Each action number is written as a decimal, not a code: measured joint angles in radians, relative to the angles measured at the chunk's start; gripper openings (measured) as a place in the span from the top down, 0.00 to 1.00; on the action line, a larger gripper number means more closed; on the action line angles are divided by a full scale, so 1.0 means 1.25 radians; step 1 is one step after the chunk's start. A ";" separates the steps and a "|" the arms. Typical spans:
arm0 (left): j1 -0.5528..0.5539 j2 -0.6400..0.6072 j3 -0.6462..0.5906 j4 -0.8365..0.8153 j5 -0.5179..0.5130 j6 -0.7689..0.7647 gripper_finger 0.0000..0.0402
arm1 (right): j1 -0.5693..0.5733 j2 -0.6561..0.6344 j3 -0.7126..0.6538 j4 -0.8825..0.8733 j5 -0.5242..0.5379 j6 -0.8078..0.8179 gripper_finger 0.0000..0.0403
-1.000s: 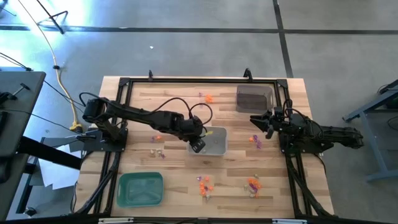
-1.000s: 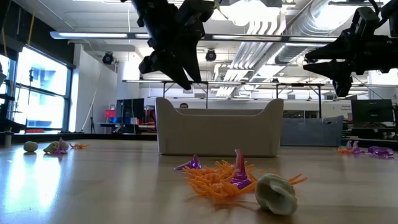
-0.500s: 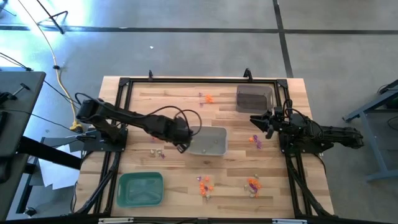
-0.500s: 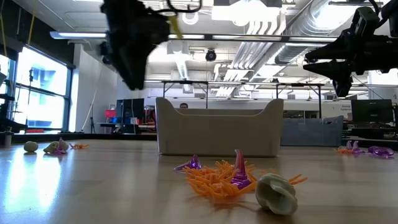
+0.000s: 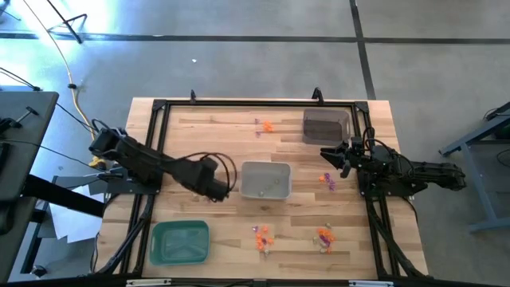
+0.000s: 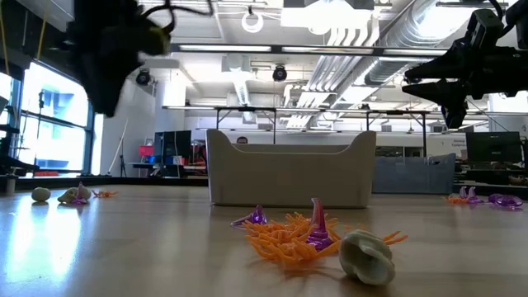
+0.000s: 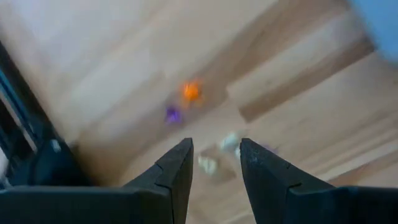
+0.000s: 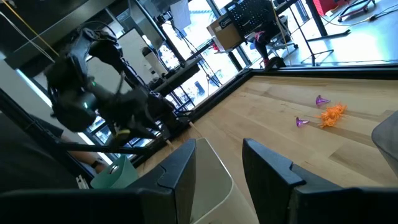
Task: Sort Halloween decoration
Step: Put the white skull toy into the white bin
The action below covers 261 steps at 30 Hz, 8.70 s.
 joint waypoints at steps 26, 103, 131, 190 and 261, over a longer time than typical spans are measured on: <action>-0.046 -0.021 -0.241 0.256 0.138 -0.205 0.71 | 0.000 0.000 0.000 0.000 0.000 0.000 0.69; -0.008 -0.168 -0.347 0.321 0.114 -0.198 0.90 | 0.000 0.000 0.000 0.000 0.000 0.000 0.69; 0.137 -0.166 -0.088 0.395 0.000 0.167 0.90 | 0.000 0.000 0.000 0.000 0.000 0.000 0.69; 0.222 0.341 0.202 0.485 0.145 0.566 0.65 | 0.000 0.005 0.000 0.000 0.000 0.000 0.69; 0.068 0.069 -0.239 0.357 0.145 0.078 0.60 | 0.000 0.005 0.000 0.000 0.000 0.000 0.69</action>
